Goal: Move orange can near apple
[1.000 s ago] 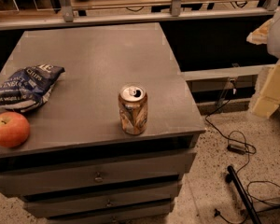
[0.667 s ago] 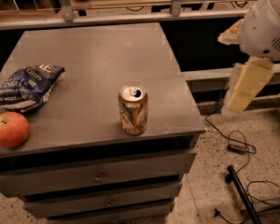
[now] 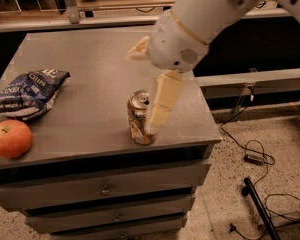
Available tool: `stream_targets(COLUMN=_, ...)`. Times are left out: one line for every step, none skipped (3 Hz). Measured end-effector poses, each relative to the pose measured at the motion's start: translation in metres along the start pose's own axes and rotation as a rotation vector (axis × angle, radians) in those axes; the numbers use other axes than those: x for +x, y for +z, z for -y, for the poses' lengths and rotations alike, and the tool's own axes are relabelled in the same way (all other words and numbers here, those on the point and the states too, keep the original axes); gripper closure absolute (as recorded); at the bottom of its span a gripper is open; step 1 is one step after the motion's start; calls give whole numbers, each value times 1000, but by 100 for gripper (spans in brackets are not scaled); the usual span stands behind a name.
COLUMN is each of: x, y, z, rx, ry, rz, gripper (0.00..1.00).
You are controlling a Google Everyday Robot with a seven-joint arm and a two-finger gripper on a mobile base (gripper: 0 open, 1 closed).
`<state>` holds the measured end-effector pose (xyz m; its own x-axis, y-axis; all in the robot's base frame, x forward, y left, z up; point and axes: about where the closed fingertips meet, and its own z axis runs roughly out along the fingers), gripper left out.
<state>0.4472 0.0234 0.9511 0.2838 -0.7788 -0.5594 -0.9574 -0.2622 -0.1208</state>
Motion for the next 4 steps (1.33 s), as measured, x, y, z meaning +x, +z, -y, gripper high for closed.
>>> stream_targets(x=-19, y=29, z=-8, rx=-48, ry=-57, rz=-25, gripper=0)
stream_targets(x=-7, y=20, z=-9, rx=-27, ry=-25, rz=-44, gripper=0)
stream_targets(x=10, y=15, z=-12, rx=-13, ry=18, rz=-63, gripper=0)
stream_targets(x=28, y=19, z=-15, rx=-18, ry=60, rz=-96, gripper=0)
